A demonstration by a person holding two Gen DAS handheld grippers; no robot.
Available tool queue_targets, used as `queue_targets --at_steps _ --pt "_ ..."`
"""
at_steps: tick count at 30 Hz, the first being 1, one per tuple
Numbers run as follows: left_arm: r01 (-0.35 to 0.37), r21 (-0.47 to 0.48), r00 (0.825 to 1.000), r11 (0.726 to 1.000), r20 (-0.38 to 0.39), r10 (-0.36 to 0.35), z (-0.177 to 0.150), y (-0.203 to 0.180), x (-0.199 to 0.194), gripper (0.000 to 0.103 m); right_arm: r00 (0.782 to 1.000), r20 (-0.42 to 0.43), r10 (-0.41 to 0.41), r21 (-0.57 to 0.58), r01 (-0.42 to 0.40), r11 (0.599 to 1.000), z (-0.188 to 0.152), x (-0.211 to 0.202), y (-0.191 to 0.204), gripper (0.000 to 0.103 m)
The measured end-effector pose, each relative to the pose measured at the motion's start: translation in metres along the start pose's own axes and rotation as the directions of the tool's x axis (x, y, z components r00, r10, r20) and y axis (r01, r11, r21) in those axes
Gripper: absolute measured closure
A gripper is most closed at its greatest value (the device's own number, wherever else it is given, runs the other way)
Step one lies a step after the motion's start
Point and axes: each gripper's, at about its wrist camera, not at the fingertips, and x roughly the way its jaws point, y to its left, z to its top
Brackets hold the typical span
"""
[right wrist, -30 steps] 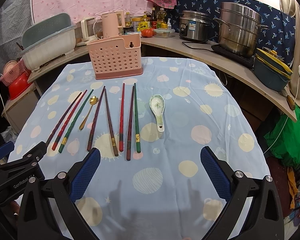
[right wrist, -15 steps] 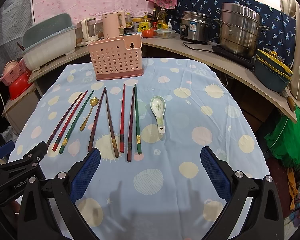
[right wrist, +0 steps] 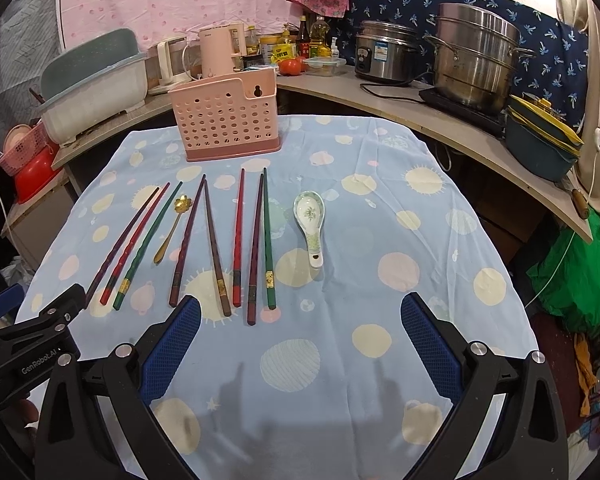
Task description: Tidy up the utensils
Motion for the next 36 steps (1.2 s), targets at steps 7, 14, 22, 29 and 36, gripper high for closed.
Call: queue_targets --at_steps 7,14,22,29,36 --pt "0.0 -0.013 1.0 1.0 -0.002 0.0 0.001 0.007 0.004 0.007 1.0 -0.004 -0.005 0.013 0.005 1.0 -0.002 0.007 -0.007 0.007" --pt "0.004 -0.018 1.0 1.0 -0.013 -0.004 0.002 0.011 0.012 0.007 1.0 -0.012 -0.003 0.013 0.003 1.0 -0.003 0.013 -0.009 0.007" --pt "0.0 -0.019 1.0 1.0 -0.022 0.0 0.006 0.012 0.021 0.007 1.0 -0.024 -0.004 0.011 0.005 1.0 -0.002 0.024 -0.008 0.007" --pt "-0.001 -0.02 0.999 1.0 -0.033 0.0 0.012 0.013 0.031 0.007 1.0 -0.03 -0.004 0.009 0.004 1.0 0.004 0.034 -0.006 0.007" --pt "0.001 -0.045 0.999 0.999 -0.042 -0.003 0.019 0.027 0.044 0.007 0.999 -0.031 -0.009 0.011 0.009 1.0 0.014 0.048 -0.008 0.007"
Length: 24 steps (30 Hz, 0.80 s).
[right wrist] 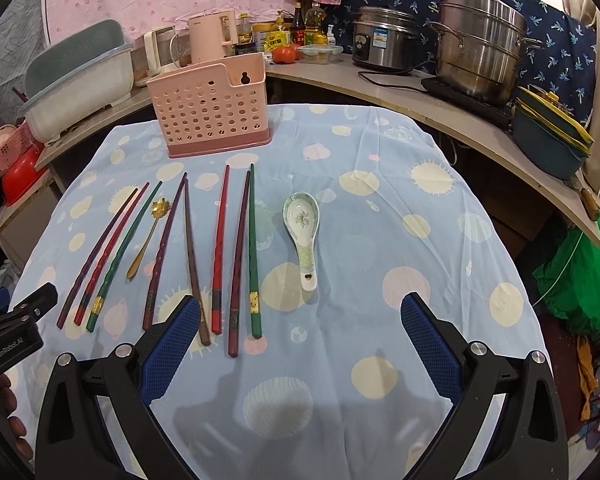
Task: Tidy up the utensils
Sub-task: 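Grasp a dark brown chopstick with the left tool while the right tool grasps the white ceramic spoon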
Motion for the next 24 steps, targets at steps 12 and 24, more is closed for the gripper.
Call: queue_targets --at_steps 12,24 --pt "-0.049 -0.028 0.998 0.998 -0.052 0.047 0.003 0.031 0.037 0.01 0.999 -0.031 -0.017 0.005 0.017 1.0 0.015 0.033 -0.006 0.012" --pt "0.008 -0.005 0.992 1.0 -0.125 -0.008 -0.009 0.029 0.066 0.044 0.997 -0.076 -0.012 -0.008 0.011 1.0 0.017 0.059 -0.002 0.021"
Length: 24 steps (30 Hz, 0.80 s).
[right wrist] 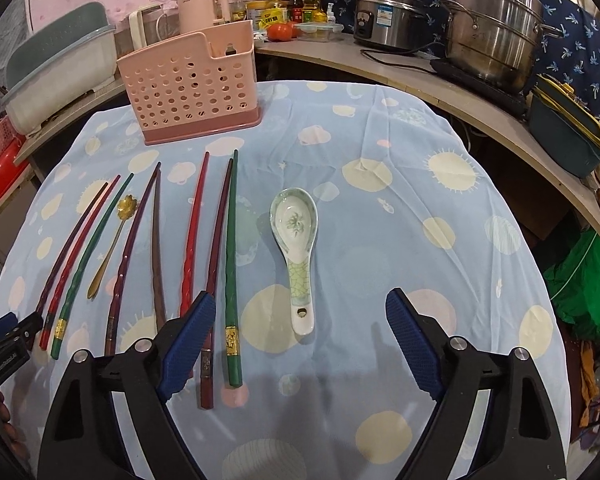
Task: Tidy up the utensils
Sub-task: 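Grasp a dark brown chopstick with the left tool while the right tool grasps the white ceramic spoon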
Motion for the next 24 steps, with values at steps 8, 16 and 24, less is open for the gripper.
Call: queue_targets --at_steps 8,16,24 --pt "0.056 0.041 0.998 0.998 0.006 -0.056 0.002 -0.01 -0.001 0.079 1.0 -0.011 -0.01 0.008 0.01 1.0 0.004 0.007 0.0 0.027" --pt "0.099 0.041 0.995 0.994 0.003 -0.099 0.002 -0.012 -0.002 0.093 0.999 -0.035 -0.016 0.008 0.016 1.0 0.007 0.022 -0.001 0.042" --pt "0.111 0.034 0.994 0.993 0.002 -0.111 0.002 -0.012 -0.002 0.093 0.998 -0.064 -0.022 0.016 0.023 1.0 0.007 0.039 -0.003 0.06"
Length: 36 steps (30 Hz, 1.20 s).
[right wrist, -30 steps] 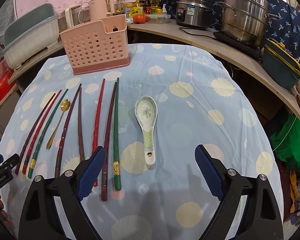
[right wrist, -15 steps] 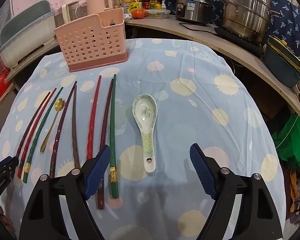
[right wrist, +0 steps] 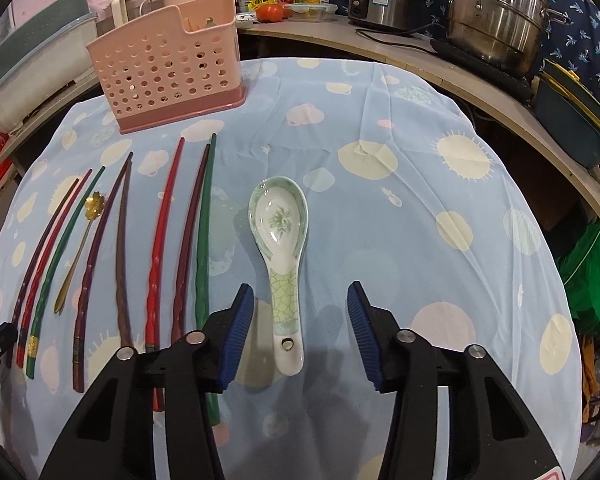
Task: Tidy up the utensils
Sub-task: 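Grasp a dark brown chopstick with the left tool while the right tool grasps the white ceramic spoon, then lift the white spoon with the right tool while the left tool lifts the brown chopstick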
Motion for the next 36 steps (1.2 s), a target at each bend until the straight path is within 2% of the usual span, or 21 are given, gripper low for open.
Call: queue_targets --at_steps 6,11,36 --pt "0.005 -0.002 1.0 1.0 0.001 -0.005 -0.001 -0.001 -0.002 0.094 1.0 -0.005 0.008 0.005 -0.008 1.0 -0.003 0.003 -0.003 0.082" --pt "0.014 -0.006 1.0 1.0 0.006 -0.014 -0.003 -0.003 -0.007 0.095 1.0 0.003 0.026 0.008 -0.026 1.0 -0.005 -0.003 -0.005 0.09" --pt "0.029 -0.005 0.993 1.0 0.111 -0.028 -0.016 -0.007 -0.071 0.096 0.994 0.06 0.088 0.017 -0.09 0.996 -0.03 -0.065 -0.019 0.091"
